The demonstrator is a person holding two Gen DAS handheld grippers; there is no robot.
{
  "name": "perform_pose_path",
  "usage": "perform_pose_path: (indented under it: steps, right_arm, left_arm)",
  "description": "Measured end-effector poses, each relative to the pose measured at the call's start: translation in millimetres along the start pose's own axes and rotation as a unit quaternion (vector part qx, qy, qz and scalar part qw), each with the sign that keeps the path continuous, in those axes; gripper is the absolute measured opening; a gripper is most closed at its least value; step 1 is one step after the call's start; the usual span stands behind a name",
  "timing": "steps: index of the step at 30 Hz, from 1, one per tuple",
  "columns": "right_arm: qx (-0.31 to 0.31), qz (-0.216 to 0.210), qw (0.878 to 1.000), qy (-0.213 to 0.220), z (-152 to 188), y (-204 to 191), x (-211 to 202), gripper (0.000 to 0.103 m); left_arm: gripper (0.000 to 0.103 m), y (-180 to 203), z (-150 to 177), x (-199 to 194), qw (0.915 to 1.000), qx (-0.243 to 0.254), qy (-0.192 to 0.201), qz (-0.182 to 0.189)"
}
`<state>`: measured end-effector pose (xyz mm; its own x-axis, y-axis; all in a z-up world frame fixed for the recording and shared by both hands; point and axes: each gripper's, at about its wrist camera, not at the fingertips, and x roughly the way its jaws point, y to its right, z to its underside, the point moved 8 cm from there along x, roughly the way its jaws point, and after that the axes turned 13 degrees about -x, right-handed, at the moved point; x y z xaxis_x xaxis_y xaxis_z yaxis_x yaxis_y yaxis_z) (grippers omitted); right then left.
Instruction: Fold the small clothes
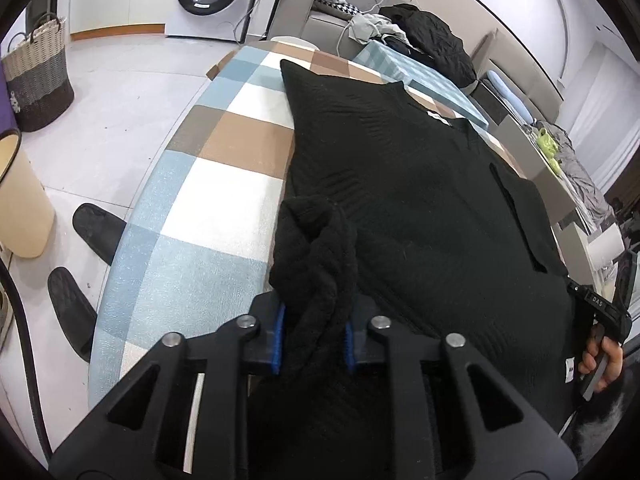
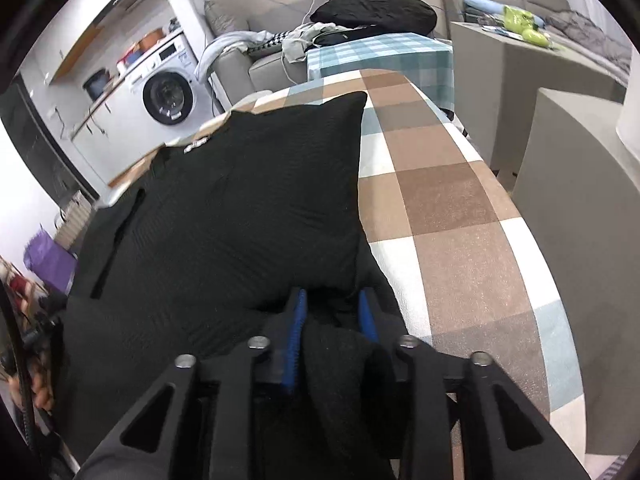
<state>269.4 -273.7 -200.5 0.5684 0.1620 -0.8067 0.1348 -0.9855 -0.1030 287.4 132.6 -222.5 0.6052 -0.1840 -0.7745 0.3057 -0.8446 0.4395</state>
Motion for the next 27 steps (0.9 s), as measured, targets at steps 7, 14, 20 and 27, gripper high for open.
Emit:
perform_pose_path:
  steps: [7,14,20,27]
  right_arm:
    - [-0.005,-0.014,1.000,-0.012,13,-6,-8,0.014]
    - [-0.010,-0.023,0.999,-0.024,30,-11,-15,0.014]
    - [0.021,-0.050,0.997,-0.046,31,-1,-21,0.030]
    - [0.058,-0.106,0.992,-0.036,64,2,-59,0.054]
  left_arm:
    - [0.017,-5,21,-18,1.0000,0.003,-0.002,-0.005]
    - [0.017,-12,37,-40,0.9999,0.007,0.000,-0.009]
    - [0.017,-13,40,-52,1.0000,0.000,0.004,-0.006]
    - [0.017,-16,42,-57,1.0000,0.000,0.000,-0.008]
